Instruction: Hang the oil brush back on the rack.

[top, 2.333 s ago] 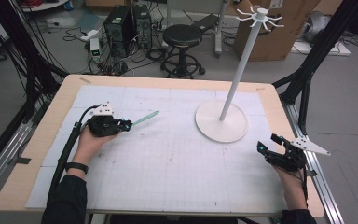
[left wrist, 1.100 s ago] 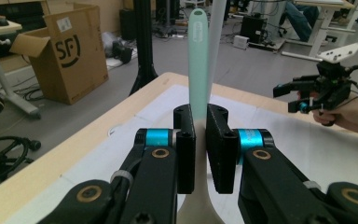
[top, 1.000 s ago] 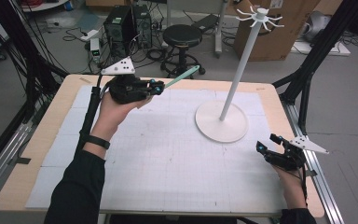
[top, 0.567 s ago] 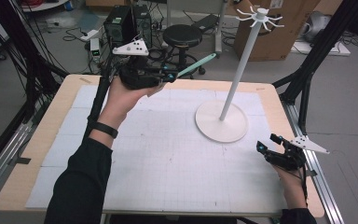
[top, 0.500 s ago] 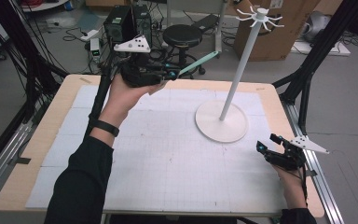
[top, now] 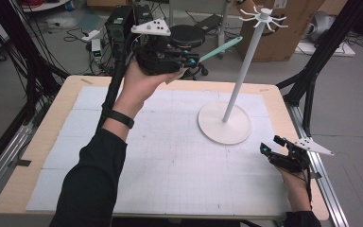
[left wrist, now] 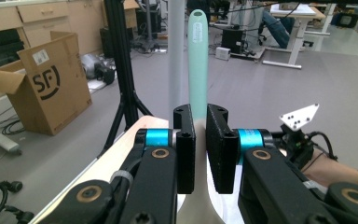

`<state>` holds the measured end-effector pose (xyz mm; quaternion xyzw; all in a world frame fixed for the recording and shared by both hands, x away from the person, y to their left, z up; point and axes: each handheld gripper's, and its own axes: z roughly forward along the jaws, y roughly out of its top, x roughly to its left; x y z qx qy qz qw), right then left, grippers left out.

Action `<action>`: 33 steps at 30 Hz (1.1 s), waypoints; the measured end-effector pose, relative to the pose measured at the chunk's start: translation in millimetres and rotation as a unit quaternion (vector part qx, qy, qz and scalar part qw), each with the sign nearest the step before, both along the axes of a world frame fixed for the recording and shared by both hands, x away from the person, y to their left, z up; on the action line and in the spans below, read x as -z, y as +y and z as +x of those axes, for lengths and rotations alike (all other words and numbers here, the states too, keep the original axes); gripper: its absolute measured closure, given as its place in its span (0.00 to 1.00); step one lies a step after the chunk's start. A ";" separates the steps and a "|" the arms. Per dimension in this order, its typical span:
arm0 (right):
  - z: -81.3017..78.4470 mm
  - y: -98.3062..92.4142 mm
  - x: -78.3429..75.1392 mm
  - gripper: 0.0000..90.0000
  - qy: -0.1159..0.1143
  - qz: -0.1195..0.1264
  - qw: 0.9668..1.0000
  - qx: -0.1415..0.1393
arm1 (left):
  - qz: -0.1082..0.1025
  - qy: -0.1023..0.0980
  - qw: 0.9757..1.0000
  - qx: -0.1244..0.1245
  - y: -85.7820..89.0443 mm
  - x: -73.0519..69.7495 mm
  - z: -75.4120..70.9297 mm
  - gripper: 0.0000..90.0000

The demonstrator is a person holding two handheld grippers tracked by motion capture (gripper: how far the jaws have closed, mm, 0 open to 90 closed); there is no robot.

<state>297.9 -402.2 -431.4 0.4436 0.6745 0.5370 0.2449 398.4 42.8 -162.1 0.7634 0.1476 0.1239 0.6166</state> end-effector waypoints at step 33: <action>-0.8 -2.1 -0.2 0.25 0.002 0.008 1.000 -0.001 | -0.001 -0.024 1.000 0.006 -22.3 -18.7 -1.0 0.92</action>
